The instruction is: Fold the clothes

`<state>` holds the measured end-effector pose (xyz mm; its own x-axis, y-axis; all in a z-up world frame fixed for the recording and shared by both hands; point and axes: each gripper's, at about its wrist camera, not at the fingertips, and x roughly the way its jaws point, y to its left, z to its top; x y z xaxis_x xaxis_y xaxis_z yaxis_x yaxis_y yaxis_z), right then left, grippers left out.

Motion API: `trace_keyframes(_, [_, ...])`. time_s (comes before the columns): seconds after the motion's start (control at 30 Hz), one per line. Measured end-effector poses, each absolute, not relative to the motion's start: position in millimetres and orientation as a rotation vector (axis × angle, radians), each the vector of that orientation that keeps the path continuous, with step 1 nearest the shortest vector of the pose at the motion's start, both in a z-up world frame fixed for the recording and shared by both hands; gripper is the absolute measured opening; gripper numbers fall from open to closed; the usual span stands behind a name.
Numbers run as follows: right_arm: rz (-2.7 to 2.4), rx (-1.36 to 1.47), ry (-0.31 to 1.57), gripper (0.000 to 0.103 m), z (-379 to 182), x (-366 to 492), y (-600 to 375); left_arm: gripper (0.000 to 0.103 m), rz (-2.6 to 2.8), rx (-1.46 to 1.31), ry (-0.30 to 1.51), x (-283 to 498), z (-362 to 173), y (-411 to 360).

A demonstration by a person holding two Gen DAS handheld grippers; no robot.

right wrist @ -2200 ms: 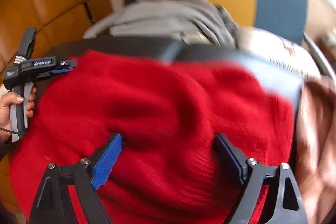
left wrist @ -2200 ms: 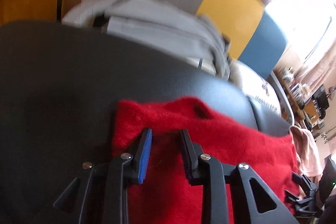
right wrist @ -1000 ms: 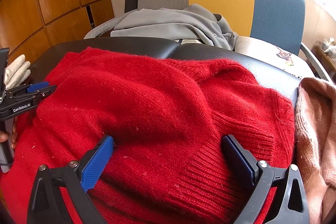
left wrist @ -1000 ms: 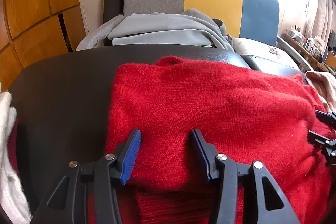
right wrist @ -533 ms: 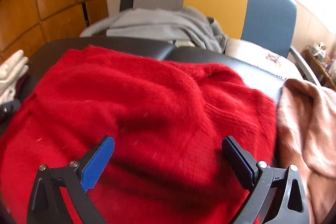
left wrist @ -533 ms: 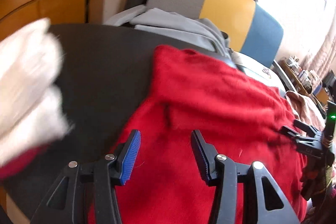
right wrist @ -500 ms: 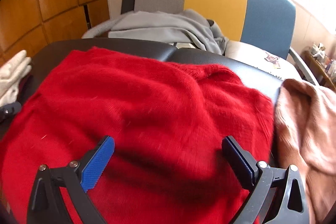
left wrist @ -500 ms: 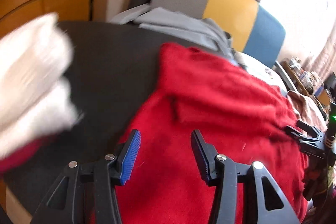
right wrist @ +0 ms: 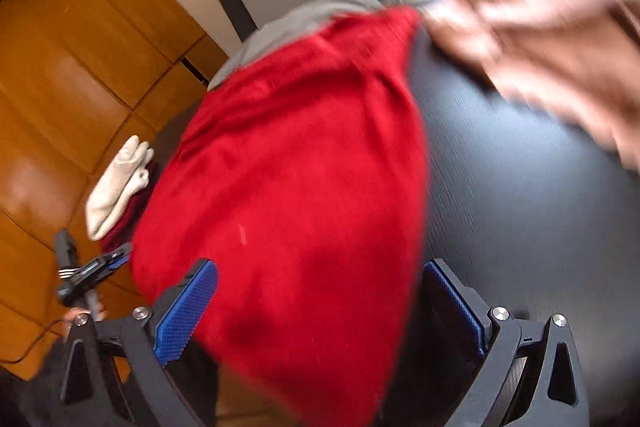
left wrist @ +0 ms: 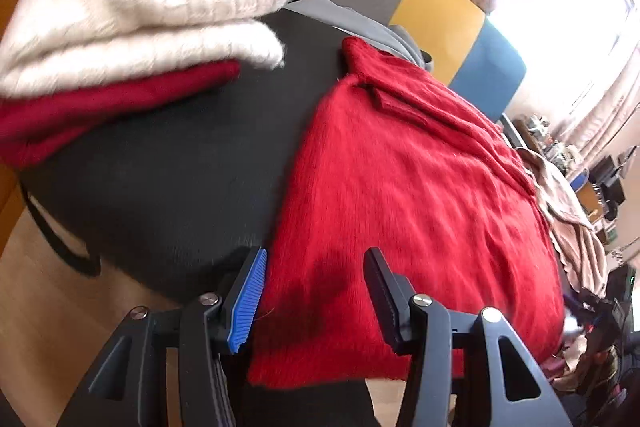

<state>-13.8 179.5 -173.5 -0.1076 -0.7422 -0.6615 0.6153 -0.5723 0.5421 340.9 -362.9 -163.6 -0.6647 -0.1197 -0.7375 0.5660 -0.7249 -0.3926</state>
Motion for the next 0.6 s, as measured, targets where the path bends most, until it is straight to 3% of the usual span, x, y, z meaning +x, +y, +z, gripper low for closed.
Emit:
trace_keyframes(0.23, [-1.612,1.187,-0.579,0.103,-198,2,223,0.054,-2.421,1.025,0.898,354,-167,-353])
trace_keyframes(0.6, [-1.585,1.104,-0.683,0.103,-210,24,208,0.055,-2.395,1.121,1.014,363,-196,-353])
